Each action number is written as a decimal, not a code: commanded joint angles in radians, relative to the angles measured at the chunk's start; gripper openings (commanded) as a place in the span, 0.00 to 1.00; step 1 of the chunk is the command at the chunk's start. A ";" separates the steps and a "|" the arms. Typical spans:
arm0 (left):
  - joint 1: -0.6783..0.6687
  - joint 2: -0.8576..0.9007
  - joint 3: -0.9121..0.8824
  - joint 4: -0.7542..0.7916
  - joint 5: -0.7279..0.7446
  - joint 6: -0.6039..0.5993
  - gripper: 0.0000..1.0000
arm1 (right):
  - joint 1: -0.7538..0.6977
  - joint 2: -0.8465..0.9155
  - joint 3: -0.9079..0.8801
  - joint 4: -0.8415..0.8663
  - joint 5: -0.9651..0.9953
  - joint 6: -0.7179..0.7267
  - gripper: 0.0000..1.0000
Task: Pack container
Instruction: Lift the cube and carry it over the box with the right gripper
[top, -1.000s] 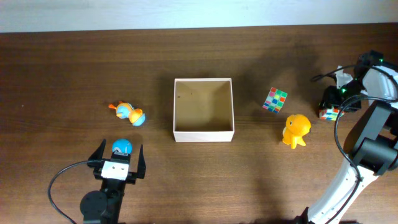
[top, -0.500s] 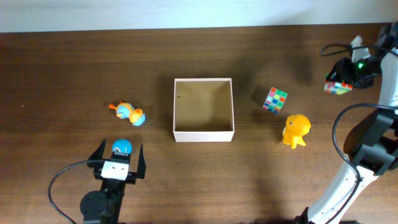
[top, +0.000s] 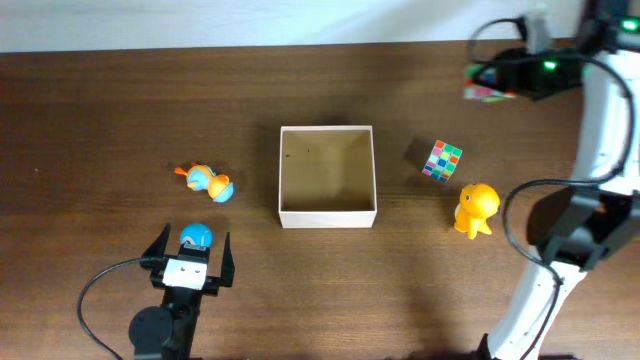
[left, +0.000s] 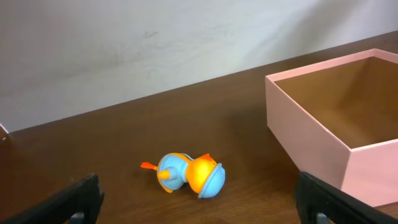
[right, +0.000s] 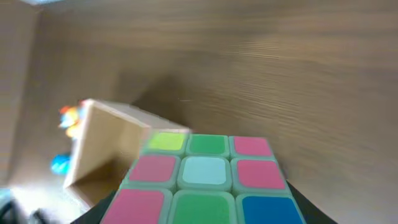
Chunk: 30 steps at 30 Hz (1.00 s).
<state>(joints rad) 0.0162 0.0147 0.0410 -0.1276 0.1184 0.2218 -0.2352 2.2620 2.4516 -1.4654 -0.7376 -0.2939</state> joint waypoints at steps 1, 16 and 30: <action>0.006 -0.009 -0.007 0.002 -0.007 0.011 0.99 | 0.110 -0.024 0.032 -0.005 -0.148 -0.044 0.48; 0.006 -0.009 -0.007 0.003 -0.007 0.011 0.99 | 0.618 -0.028 0.032 0.052 0.139 0.051 0.45; 0.006 -0.009 -0.007 0.002 -0.007 0.011 0.99 | 0.823 -0.012 0.026 0.099 0.653 0.463 0.40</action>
<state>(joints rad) 0.0162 0.0147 0.0410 -0.1276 0.1184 0.2218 0.5758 2.2620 2.4592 -1.3720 -0.2440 0.0170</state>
